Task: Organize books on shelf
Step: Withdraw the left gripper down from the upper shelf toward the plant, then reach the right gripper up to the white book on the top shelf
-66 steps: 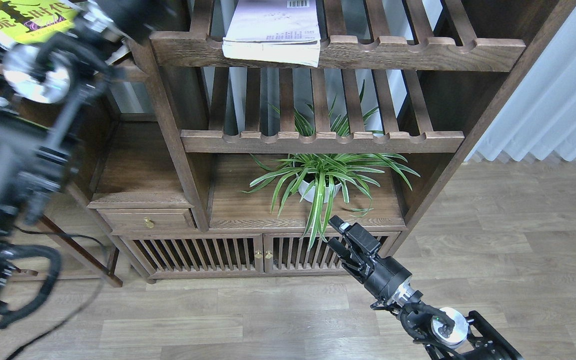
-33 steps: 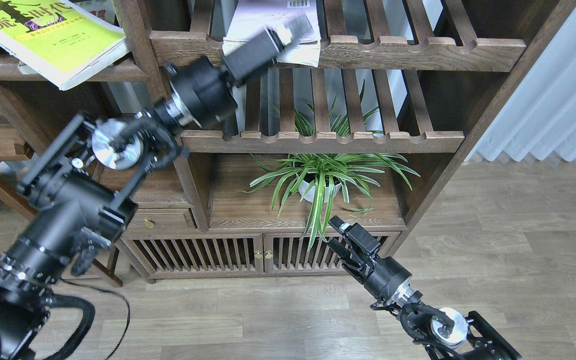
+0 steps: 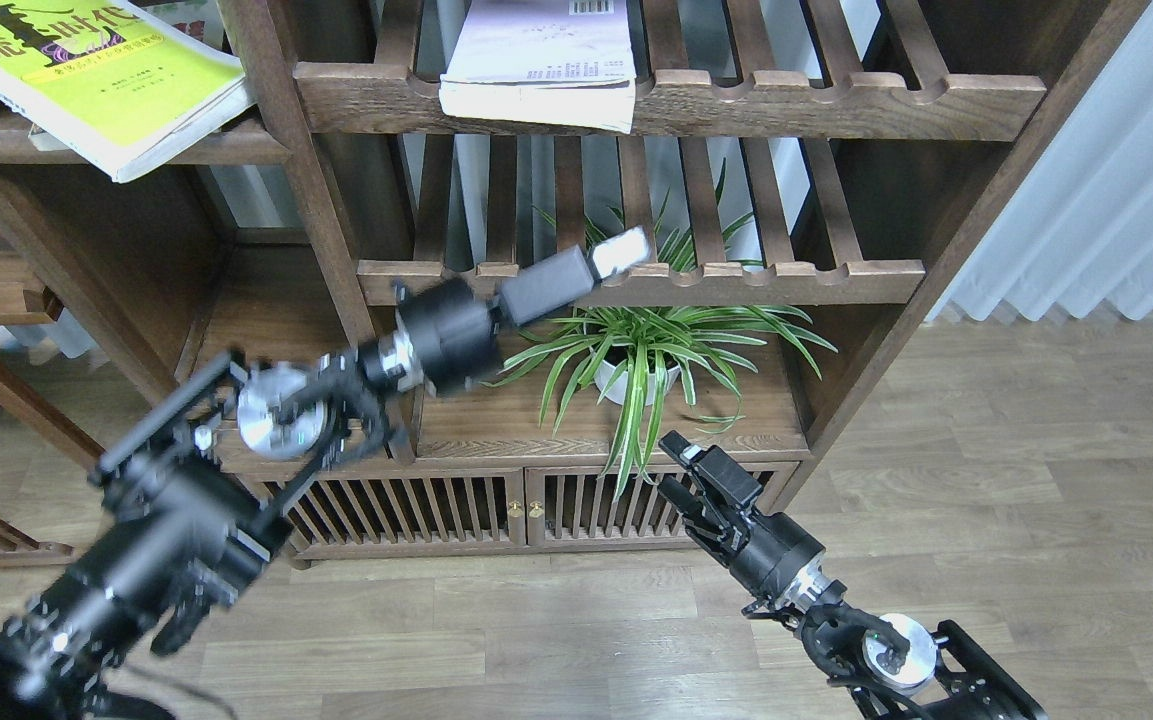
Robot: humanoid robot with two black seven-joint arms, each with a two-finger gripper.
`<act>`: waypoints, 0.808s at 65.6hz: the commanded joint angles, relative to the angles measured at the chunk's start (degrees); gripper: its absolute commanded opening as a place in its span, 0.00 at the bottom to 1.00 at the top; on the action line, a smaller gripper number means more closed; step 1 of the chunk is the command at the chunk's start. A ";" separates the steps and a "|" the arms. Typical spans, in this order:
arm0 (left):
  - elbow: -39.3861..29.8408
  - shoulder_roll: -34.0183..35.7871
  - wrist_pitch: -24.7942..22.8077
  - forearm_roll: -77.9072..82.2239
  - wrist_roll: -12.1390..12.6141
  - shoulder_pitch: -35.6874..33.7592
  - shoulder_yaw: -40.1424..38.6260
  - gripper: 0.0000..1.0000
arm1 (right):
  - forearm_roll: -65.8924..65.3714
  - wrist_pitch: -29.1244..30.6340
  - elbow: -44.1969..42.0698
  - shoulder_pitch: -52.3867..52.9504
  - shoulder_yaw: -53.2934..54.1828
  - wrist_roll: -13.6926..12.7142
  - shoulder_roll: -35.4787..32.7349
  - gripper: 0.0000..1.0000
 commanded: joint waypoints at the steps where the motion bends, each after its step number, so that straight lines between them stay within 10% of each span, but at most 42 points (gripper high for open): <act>1: 0.08 0.00 -0.01 0.03 -0.07 8.03 -0.67 0.97 | 0.09 0.00 0.48 0.80 0.14 1.41 0.00 0.95; 22: 2.01 0.00 -0.01 -0.59 -0.86 24.12 -4.19 0.98 | 0.18 0.00 6.02 1.95 -0.03 1.41 0.00 0.94; 53: 8.34 0.00 -0.01 -3.40 -2.09 27.99 -4.98 0.99 | 0.53 0.00 26.32 0.89 -0.65 1.14 0.00 0.94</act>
